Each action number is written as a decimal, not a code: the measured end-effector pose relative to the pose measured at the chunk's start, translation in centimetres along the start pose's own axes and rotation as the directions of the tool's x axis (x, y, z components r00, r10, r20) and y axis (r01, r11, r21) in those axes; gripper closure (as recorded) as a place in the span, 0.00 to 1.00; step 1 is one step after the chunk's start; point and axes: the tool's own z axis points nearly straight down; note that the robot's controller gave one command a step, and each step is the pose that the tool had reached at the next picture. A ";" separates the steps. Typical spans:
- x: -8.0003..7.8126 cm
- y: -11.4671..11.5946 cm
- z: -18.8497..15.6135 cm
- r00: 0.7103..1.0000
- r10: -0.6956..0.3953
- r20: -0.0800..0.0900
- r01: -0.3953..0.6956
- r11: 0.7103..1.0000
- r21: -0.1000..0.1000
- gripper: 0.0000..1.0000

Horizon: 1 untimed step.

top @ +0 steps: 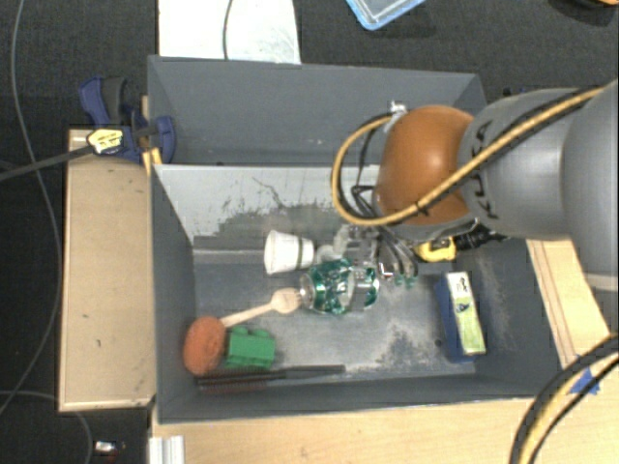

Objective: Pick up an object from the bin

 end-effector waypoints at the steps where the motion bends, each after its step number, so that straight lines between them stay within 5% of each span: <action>1: 0.5 -0.1 5.0 0.997 -0.079 0.010 0.079 0.997 -0.001 0.00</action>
Offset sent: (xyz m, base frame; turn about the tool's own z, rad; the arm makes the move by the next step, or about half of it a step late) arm 0.0048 0.0018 0.0307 -0.0162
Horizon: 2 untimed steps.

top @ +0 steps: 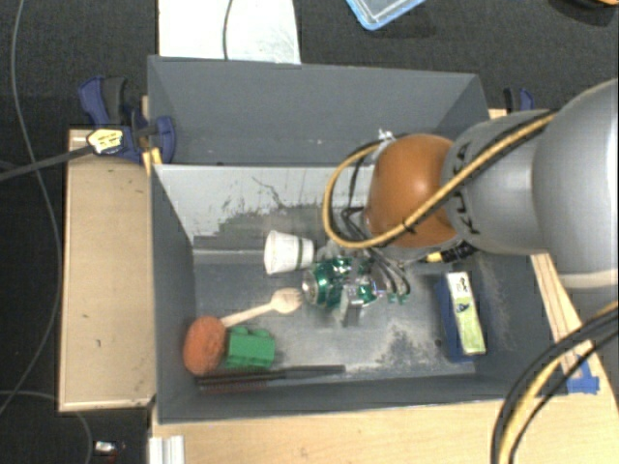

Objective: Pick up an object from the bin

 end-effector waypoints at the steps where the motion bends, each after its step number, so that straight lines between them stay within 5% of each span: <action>1: -0.9 0.2 -6.9 0.999 0.053 -0.007 -0.053 0.999 0.001 0.00; 2: -1.7 -0.5 -15.1 0.999 0.033 -0.009 -0.033 0.999 0.001 0.00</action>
Offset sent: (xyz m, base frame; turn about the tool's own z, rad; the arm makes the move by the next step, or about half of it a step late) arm 0.0148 -0.0074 0.1689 0.0235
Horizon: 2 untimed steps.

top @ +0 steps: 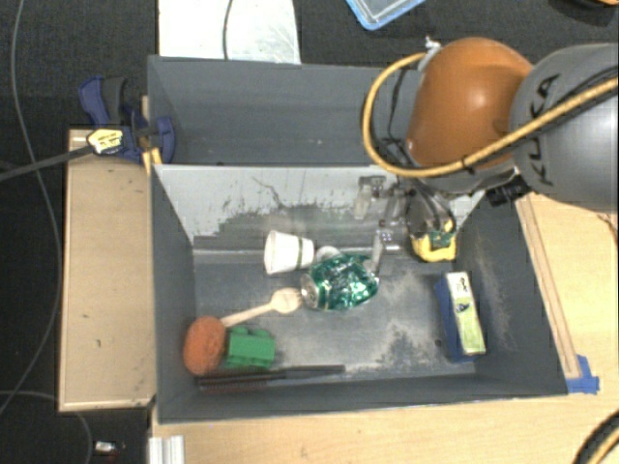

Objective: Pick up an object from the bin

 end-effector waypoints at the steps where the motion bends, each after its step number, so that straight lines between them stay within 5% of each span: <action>1: 0.0 -0.7 4.6 1.000 -0.022 0.010 0.022 1.000 -0.001 0.00; 2: 0.5 0.6 9.0 1.000 -0.005 0.014 0.005 1.000 -0.002 0.00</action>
Offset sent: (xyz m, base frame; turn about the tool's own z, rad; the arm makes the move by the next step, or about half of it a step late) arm -0.0025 0.0057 -0.0882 -0.0032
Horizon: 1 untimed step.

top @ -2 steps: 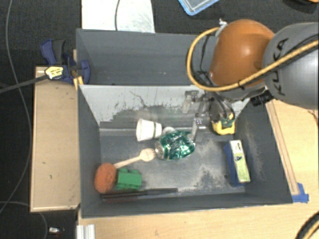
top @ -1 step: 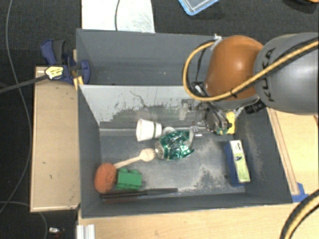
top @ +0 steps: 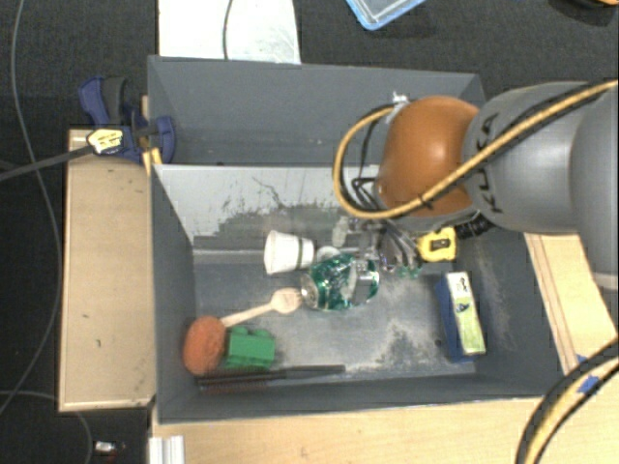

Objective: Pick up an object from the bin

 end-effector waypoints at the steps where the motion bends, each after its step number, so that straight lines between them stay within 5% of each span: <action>1: 0.0 -0.7 3.2 0.997 -0.079 0.003 0.079 0.997 0.001 0.00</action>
Offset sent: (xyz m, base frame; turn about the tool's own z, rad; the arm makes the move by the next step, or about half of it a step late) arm -0.0027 -0.0167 -0.0611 0.0255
